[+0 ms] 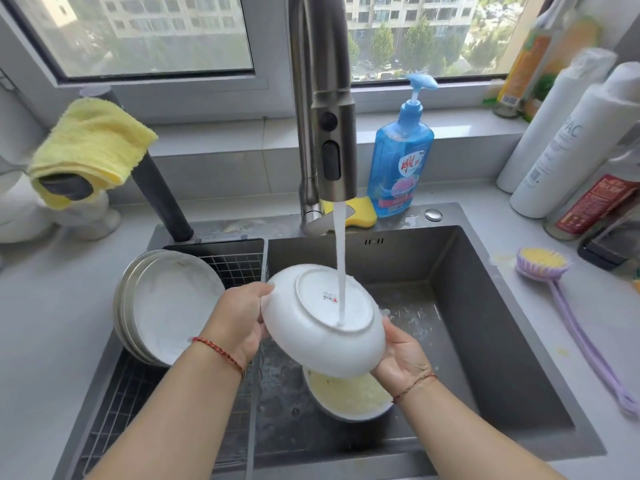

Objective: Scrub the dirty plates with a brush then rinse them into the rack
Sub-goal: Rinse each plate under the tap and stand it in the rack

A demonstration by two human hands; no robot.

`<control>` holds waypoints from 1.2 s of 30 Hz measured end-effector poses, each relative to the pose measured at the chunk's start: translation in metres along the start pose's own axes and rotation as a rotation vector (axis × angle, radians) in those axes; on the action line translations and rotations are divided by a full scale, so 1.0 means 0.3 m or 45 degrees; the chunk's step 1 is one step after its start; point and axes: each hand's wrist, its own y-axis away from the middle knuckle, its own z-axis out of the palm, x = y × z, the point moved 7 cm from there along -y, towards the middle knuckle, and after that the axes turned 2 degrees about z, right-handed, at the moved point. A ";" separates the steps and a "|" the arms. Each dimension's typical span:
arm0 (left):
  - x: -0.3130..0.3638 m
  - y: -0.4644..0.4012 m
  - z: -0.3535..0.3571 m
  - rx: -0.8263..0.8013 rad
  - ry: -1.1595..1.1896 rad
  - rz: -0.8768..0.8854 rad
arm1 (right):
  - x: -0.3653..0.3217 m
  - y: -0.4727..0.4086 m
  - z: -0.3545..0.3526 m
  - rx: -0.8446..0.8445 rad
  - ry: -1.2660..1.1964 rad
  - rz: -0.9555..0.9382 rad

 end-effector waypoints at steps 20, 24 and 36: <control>-0.339 0.161 0.103 -0.239 -0.218 -0.443 | -0.313 0.131 0.099 0.005 1.268 -0.044; -0.302 0.152 0.092 -0.223 -0.077 -0.447 | -0.221 0.144 0.155 0.018 1.550 -0.051; -0.194 0.145 0.064 -0.094 0.021 -0.089 | 0.197 0.248 0.290 -0.389 2.922 -0.759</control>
